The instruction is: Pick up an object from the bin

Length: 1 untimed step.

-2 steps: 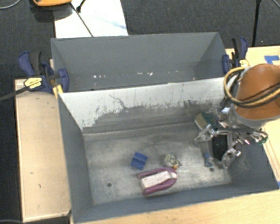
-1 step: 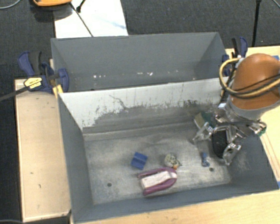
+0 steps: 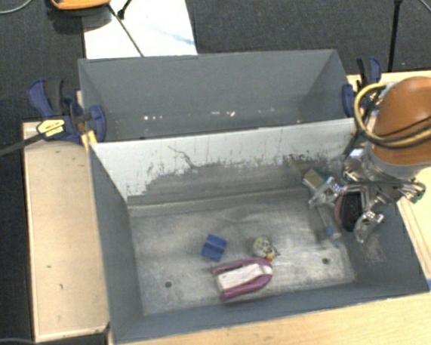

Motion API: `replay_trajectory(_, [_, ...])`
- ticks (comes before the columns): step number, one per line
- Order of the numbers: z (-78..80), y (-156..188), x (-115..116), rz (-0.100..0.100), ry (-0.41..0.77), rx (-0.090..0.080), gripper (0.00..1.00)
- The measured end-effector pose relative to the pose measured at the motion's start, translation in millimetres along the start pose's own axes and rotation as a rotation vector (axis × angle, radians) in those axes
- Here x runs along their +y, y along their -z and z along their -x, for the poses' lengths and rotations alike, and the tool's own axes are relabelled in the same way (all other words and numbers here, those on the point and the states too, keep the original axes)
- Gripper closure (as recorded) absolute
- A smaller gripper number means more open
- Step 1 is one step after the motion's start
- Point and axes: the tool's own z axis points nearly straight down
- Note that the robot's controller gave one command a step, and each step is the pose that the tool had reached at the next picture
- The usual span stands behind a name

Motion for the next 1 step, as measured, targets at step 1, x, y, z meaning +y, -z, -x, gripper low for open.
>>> replay_trajectory(1, [14.1,103.8,30.8,-0.017,0.072,-0.009,0.00])
